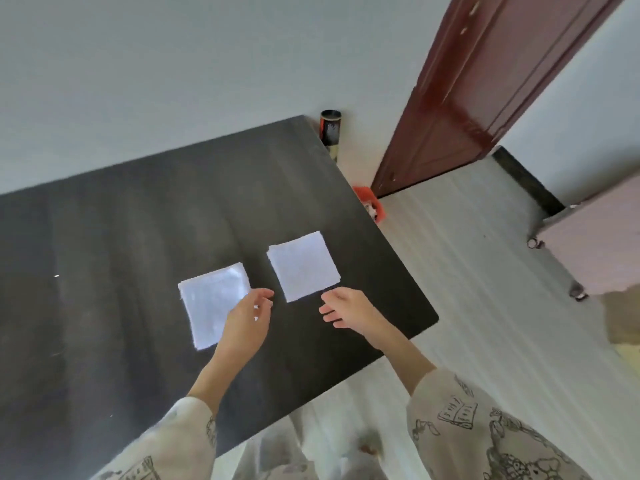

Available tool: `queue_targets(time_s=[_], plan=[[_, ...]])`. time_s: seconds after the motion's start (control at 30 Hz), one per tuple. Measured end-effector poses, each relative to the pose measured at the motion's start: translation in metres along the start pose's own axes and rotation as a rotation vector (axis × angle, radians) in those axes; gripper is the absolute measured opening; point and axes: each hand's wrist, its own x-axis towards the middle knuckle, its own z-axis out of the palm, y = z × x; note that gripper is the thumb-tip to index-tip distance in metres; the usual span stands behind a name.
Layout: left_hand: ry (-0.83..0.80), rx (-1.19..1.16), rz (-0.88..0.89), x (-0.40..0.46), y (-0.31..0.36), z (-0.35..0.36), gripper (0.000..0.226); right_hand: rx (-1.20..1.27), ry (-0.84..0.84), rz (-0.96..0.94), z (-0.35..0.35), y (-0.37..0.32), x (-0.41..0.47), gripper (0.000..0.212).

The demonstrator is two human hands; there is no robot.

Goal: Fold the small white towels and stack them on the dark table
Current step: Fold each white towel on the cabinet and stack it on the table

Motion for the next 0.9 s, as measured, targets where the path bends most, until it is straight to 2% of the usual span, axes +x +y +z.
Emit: queue_targets(time_s=[0.13,0.33,0.57,0.73,0.9], plan=[[-0.149,0.044,0.131,-0.035,0.057,0.07,0.022,0.147,0.14,-0.009,-0.065,0.071,-0.058,0.026],[-0.322,0.106,0.336,-0.119,0.145,0.206,0.022,0.42,0.385,-0.032,-0.172,0.214,-0.171,0.018],[-0.695,0.186,0.633,-0.212,0.245,0.375,0.016,0.744,0.713,0.043,-0.266,0.37,-0.286,0.018],[-0.931,0.209,0.61,-0.259,0.291,0.484,0.017,0.906,0.902,0.111,-0.324,0.46,-0.329,0.021],[-1.047,0.2,0.602,-0.285,0.352,0.603,0.018,1.0,1.008,0.167,-0.403,0.542,-0.342,0.022]])
